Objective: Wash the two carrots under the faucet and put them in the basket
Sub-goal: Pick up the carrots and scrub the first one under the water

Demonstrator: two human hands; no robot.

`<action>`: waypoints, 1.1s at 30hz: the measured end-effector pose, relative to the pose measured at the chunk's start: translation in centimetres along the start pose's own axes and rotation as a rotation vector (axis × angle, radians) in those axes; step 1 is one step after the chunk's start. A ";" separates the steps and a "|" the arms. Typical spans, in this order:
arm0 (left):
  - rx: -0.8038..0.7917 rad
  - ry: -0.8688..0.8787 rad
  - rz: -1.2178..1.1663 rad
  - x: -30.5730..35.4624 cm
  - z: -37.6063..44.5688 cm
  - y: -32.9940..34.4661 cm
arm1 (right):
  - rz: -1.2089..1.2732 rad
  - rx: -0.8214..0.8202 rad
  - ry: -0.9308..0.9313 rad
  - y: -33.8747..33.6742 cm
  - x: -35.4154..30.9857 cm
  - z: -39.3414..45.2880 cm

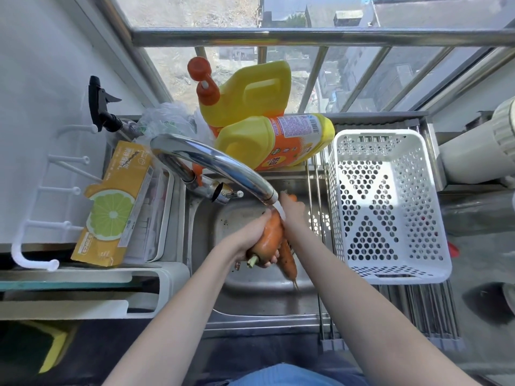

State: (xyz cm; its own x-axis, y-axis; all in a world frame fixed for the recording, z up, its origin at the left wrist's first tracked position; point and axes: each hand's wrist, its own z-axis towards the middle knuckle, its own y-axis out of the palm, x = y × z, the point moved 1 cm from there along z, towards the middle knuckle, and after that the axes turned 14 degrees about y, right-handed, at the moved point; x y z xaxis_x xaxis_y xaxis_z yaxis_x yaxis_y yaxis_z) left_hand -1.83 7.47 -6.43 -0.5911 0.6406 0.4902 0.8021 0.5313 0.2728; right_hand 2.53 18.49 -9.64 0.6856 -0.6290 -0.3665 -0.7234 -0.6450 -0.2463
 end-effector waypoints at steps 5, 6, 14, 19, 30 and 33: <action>0.338 0.274 0.838 -0.5 0.1 1.9 | -0.103 0.209 -0.133 -0.2 0.8 0.2; 0.367 0.329 0.852 -0.9 0.1 2.0 | -0.068 0.193 -0.142 -0.3 0.8 0.2; 0.015 0.158 -0.346 -1.2 -0.9 2.3 | 0.117 -0.049 -0.189 -0.4 -1.2 -1.5; -0.109 0.104 -0.593 -0.6 -0.9 2.5 | -0.007 -0.122 -0.205 0.2 -2.4 -2.1; 0.098 0.167 0.143 1.3 1.0 2.2 | 0.299 0.083 -0.104 -0.5 -0.5 -1.0; 0.368 0.410 0.565 0.7 1.6 1.9 | 0.358 0.103 -0.107 -0.3 -0.3 -1.4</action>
State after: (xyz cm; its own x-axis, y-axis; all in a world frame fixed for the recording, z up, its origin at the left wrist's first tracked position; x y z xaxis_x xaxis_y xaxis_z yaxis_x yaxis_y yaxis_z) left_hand -0.81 9.83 -6.92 0.0337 0.6507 0.7586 0.8492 0.3816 -0.3650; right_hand 2.65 18.28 -8.18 0.3799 -0.7538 -0.5361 -0.9235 -0.3426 -0.1727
